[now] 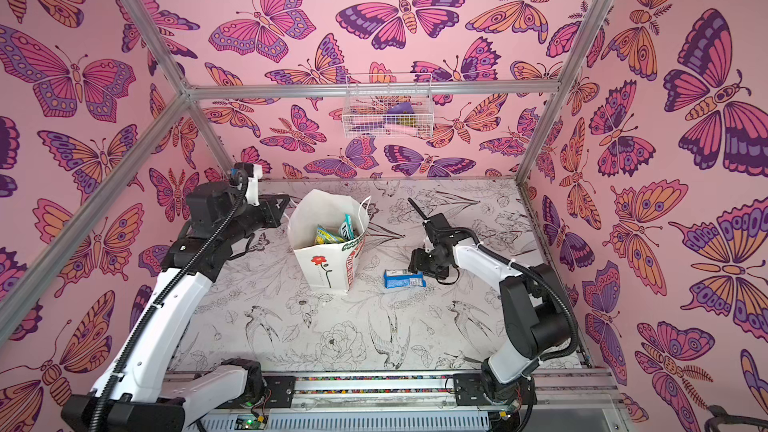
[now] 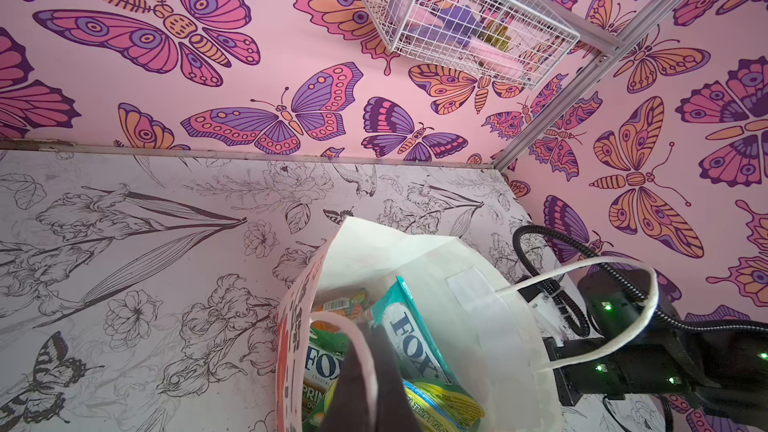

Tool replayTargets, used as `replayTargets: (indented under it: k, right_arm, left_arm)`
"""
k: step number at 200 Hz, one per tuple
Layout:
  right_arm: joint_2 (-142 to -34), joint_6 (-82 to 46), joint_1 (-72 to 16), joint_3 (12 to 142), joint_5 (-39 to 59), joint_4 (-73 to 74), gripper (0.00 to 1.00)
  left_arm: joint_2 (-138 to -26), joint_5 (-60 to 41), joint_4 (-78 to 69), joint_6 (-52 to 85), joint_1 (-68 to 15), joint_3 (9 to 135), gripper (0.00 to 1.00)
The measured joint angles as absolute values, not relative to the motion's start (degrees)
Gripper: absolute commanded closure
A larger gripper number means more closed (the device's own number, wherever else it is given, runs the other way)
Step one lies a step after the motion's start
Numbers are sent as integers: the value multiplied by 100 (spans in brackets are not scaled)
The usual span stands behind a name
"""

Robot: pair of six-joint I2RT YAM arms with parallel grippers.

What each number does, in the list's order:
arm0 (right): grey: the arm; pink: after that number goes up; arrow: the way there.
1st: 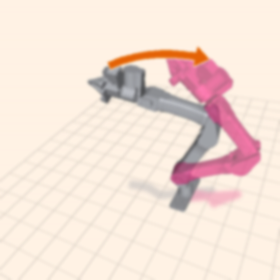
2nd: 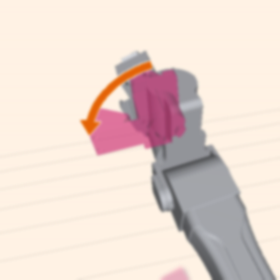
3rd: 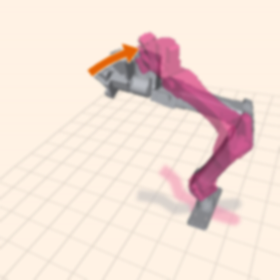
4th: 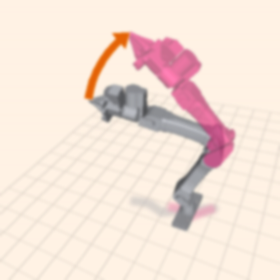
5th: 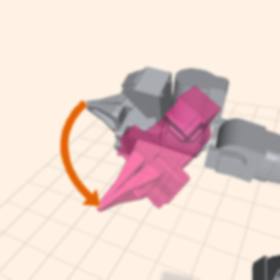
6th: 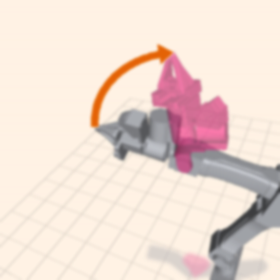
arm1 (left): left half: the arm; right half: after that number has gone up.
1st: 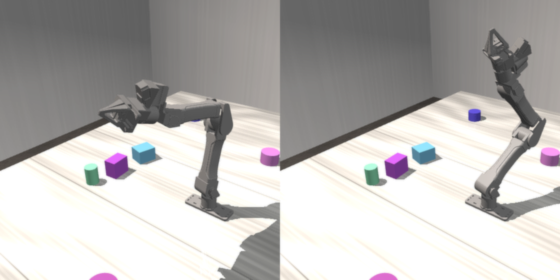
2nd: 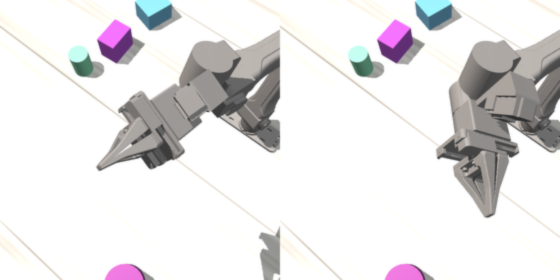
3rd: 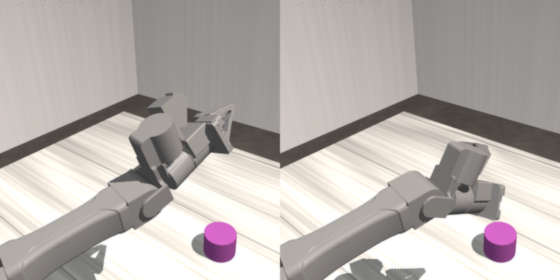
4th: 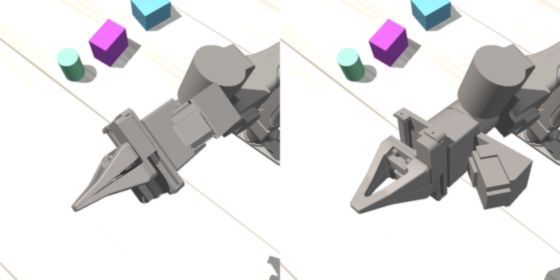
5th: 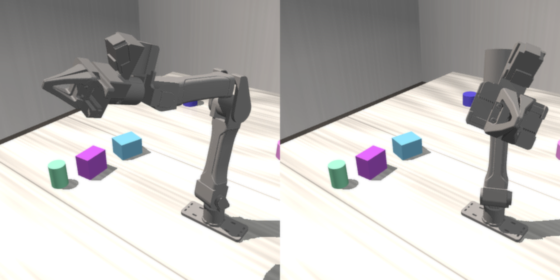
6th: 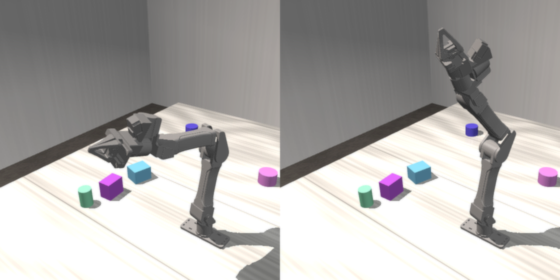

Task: Place the snacks into the paper bag
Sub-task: 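Move the open right gripper down over the blue snack pack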

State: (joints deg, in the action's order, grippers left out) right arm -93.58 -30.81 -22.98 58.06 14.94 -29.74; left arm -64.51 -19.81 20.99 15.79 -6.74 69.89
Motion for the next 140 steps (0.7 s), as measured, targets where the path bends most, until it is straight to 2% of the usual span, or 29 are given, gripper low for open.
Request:
replayTargets:
  k: [140]
  right_arm:
    - [-9686,-3083,-2248,5621,1538,-2609,52]
  left_arm:
    - [-6451,-2108,2053,1702,-596,6958,100]
